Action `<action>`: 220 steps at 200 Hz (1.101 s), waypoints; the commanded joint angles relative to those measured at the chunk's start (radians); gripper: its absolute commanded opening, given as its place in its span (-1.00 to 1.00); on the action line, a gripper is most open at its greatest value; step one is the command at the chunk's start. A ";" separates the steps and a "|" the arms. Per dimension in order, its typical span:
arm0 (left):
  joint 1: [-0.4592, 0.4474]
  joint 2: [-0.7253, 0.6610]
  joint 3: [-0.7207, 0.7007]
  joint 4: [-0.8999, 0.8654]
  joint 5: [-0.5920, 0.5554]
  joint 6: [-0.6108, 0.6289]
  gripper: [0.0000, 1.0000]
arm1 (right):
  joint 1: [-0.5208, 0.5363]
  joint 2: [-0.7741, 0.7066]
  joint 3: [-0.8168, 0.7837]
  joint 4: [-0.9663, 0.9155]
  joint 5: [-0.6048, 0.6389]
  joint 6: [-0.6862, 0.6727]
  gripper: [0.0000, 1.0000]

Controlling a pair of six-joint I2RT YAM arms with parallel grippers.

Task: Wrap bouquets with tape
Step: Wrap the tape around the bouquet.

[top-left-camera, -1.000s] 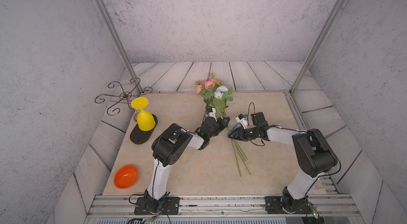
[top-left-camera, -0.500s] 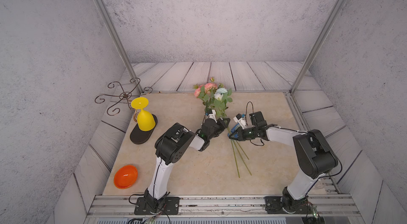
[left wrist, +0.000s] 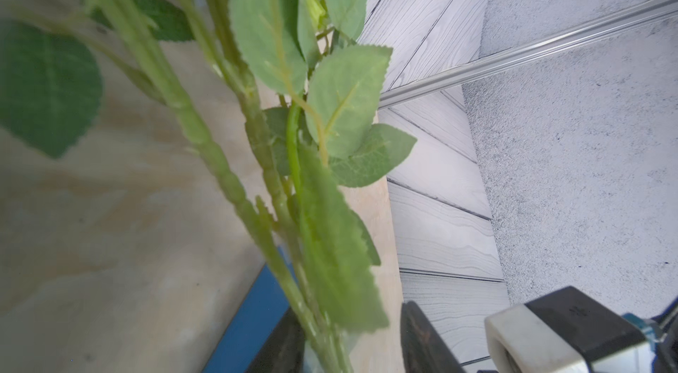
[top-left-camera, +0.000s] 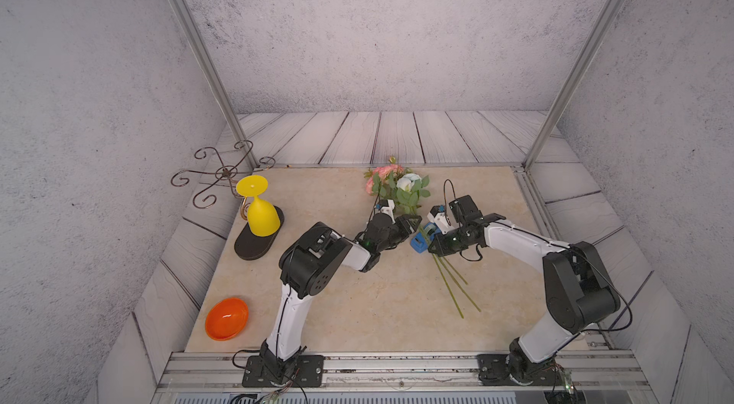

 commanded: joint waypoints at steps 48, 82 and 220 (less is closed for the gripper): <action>-0.020 -0.014 0.161 -0.280 0.056 -0.011 0.03 | 0.080 -0.037 0.077 -0.067 0.103 -0.075 -1.00; -0.022 -0.014 0.182 -0.246 0.049 -0.016 -0.93 | 0.116 -0.030 0.079 -0.078 0.174 -0.090 -1.00; -0.016 0.030 0.109 0.175 0.092 -0.041 -1.00 | -0.108 -0.208 -0.113 0.056 -0.401 0.095 0.50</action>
